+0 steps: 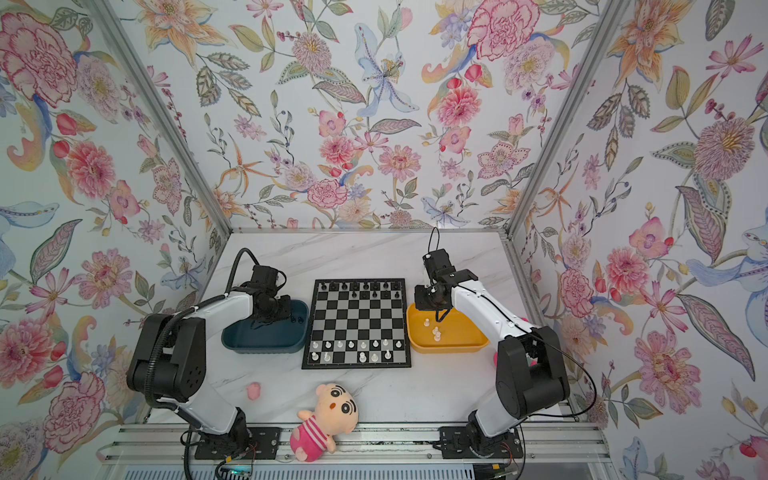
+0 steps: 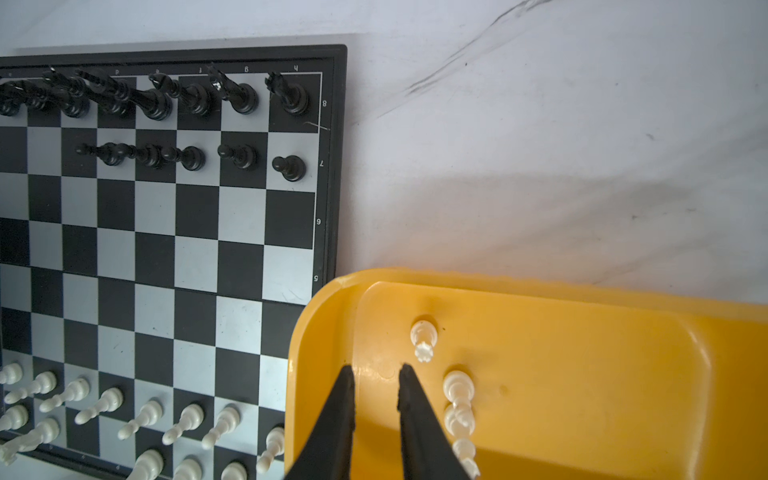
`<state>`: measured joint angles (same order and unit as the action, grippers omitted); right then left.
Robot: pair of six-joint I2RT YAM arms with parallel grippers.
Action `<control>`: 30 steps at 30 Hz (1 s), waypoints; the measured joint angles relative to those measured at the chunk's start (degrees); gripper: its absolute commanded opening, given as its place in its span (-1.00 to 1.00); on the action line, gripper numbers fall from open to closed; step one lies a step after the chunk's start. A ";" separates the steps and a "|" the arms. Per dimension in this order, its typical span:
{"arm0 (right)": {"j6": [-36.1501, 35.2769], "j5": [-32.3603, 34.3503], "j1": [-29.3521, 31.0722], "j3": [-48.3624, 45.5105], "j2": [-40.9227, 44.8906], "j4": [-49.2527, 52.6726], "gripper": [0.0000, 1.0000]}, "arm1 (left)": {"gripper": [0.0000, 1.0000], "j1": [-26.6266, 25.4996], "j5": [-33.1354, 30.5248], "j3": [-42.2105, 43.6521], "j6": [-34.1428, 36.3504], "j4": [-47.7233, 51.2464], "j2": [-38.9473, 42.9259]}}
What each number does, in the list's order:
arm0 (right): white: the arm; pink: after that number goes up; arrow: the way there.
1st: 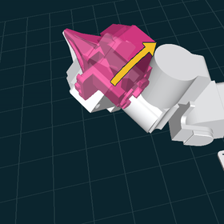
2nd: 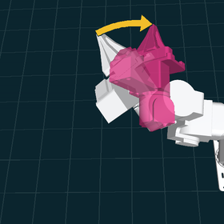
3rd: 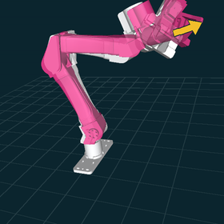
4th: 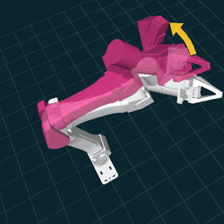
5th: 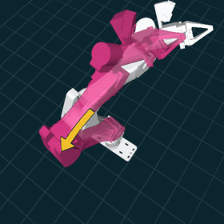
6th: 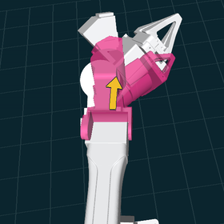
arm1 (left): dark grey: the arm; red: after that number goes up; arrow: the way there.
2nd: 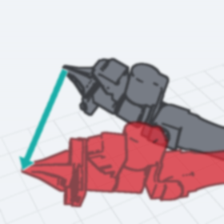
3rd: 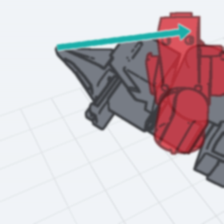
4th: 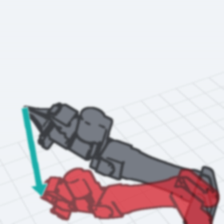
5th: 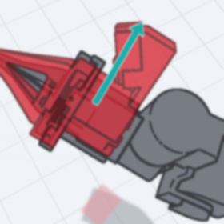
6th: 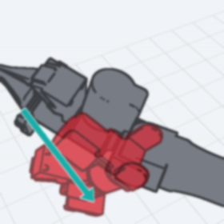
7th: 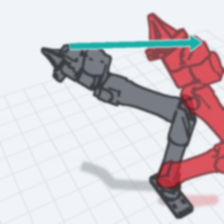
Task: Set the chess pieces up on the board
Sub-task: 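Lower the left gripper into the teal tray and grasp a black pawn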
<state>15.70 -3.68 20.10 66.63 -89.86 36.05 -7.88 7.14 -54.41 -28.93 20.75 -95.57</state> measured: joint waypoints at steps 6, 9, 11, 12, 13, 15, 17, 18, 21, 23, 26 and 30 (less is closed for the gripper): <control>0.13 0.00 0.00 -0.02 0.00 0.00 -0.56 | -0.61 0.00 0.00 0.00 0.00 0.15 0.00; 0.13 0.00 0.00 -0.02 0.00 -0.02 -0.56 | -0.61 0.00 0.02 -0.02 0.02 0.20 0.00; 0.13 0.00 0.00 -0.02 0.00 -0.02 -0.56 | -0.61 0.00 0.04 -0.02 0.17 0.22 -0.02; 0.13 -0.02 0.00 -0.07 0.00 -0.13 -0.56 | -0.61 0.00 0.04 -0.04 0.20 0.22 -0.02; 0.13 -0.02 0.00 -0.11 0.00 -0.24 -0.56 | -0.61 0.00 0.04 -0.11 0.20 0.28 -0.02; 0.13 -0.02 0.00 -0.13 -0.04 -0.39 -0.57 | -0.61 -0.02 0.04 -0.35 0.24 0.55 -0.13; 0.13 -0.04 0.00 -0.17 -0.04 -0.42 -0.57 | -0.62 -0.07 0.09 -0.74 0.42 0.63 -0.37; 0.13 -0.04 0.00 -0.26 -0.04 -0.48 -0.57 | -0.62 -0.07 0.11 -0.85 0.44 0.63 -0.50; 0.15 -0.04 0.00 -0.59 -0.07 -0.76 -0.57 | -0.62 -0.17 0.17 -1.03 0.61 0.66 -0.76; 0.15 -0.04 -0.04 -0.74 -0.07 -0.81 -0.57 | -0.62 -0.26 0.17 -1.09 0.61 0.66 -0.94; 0.15 -0.07 -0.15 -0.76 -0.07 -0.85 -0.57 | -0.63 -0.28 0.17 -1.22 0.63 0.68 -1.31; 0.15 -0.07 -0.26 -0.76 -0.07 -0.85 -0.57 | -0.62 -0.33 0.20 -1.27 0.63 0.70 -1.64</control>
<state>15.86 -3.75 19.84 65.87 -89.93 35.20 -8.21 7.33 -55.68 -28.29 21.45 -97.21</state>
